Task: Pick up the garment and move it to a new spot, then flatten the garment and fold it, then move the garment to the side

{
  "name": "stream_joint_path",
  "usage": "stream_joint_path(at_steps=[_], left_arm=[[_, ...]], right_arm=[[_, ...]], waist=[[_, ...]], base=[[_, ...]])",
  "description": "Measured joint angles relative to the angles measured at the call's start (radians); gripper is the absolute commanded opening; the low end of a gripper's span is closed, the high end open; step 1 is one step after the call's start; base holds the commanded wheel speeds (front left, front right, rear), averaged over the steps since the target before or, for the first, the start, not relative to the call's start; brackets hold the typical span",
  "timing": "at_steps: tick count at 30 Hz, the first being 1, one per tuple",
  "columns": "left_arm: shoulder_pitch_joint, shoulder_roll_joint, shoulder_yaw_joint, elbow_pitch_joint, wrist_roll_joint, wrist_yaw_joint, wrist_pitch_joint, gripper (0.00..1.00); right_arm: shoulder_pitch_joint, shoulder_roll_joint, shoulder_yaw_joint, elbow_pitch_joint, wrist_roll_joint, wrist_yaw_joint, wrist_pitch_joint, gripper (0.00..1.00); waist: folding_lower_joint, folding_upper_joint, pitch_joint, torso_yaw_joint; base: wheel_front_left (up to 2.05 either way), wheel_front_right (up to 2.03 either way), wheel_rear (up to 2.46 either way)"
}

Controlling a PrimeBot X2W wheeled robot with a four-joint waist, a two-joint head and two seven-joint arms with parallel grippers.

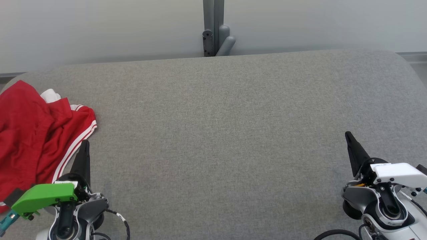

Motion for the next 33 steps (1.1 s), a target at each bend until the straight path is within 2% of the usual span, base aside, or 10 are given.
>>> stream_joint_path(at_steps=[33], left_arm=[[0.0,0.0,0.0,0.0,0.0,0.0,0.0,0.0]], right_arm=[[0.0,0.0,0.0,0.0,0.0,0.0,-0.001,0.0]], waist=[[0.0,-0.0003,0.0,0.0]], base=[[0.0,0.0,0.0]])
